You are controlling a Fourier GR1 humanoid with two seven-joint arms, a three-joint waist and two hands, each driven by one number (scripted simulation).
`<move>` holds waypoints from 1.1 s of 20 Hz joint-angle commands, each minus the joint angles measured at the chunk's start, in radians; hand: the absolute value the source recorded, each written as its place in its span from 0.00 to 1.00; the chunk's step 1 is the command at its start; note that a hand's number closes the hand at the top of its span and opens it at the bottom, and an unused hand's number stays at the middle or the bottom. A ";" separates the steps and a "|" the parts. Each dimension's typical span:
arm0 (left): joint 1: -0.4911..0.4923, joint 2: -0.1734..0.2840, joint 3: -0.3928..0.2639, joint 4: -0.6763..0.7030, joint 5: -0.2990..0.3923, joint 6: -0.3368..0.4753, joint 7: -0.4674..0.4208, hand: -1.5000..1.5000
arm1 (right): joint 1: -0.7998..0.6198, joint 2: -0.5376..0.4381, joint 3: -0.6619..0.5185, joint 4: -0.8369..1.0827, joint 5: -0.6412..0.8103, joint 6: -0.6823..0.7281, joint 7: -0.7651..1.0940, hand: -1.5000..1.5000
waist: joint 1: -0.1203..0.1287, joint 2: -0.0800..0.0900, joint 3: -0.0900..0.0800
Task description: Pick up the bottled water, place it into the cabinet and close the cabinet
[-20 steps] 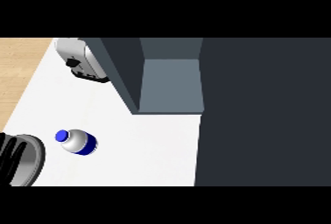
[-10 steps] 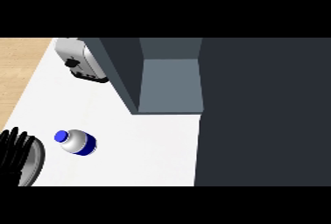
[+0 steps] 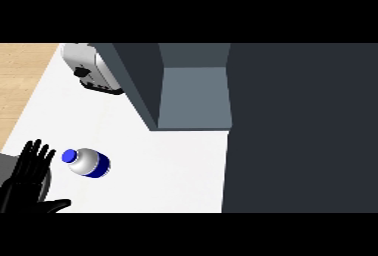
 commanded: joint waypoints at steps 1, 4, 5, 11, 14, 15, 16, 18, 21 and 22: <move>-0.059 0.020 0.024 0.212 -0.020 -0.025 -0.099 0.00 | 0.010 -0.018 -0.035 0.036 -0.033 0.033 -0.044 0.00 | -0.002 0.000 0.000; -0.097 -0.031 -0.017 0.264 -0.056 0.014 -0.137 0.00 | -0.012 0.014 0.023 0.024 0.026 -0.014 -0.018 0.00 | 0.001 0.000 0.000; -0.097 0.042 0.027 0.292 -0.006 -0.045 -0.109 0.00 | 0.047 -0.024 -0.032 0.047 -0.028 0.046 -0.087 0.00 | 0.000 -0.001 0.000; -0.244 0.080 0.025 0.569 -0.033 -0.083 -0.211 0.00 | 0.037 -0.008 -0.003 0.107 0.011 0.038 -0.122 0.00 | -0.003 0.001 0.000; -0.264 0.113 0.039 0.675 -0.036 -0.119 -0.273 0.00 | 0.036 -0.003 0.055 -0.033 0.029 -0.024 0.007 0.00 | -0.002 0.001 -0.001; -0.304 0.089 0.018 0.720 -0.060 -0.107 -0.296 0.00 | 0.053 -0.001 0.026 0.099 0.048 0.033 -0.151 0.00 | -0.008 0.001 -0.001; -0.290 0.083 0.012 0.735 -0.079 -0.097 -0.361 0.00 | 0.037 0.000 0.053 0.003 0.047 -0.008 -0.060 0.00 | -0.004 0.001 -0.001; -0.312 0.075 0.000 0.829 -0.113 -0.114 -0.434 0.00 | 0.101 -0.001 0.067 0.046 0.077 0.022 -0.132 0.00 | -0.013 0.002 -0.002; -0.303 0.106 -0.005 0.854 -0.103 -0.145 -0.444 0.00 | 0.050 -0.018 0.024 0.002 0.006 0.006 -0.062 0.00 | -0.002 0.000 0.000; -0.401 0.126 0.020 0.915 -0.085 -0.119 -0.407 0.00 | 0.006 -0.046 -0.030 0.040 -0.034 0.028 -0.050 0.00 | -0.005 0.002 -0.001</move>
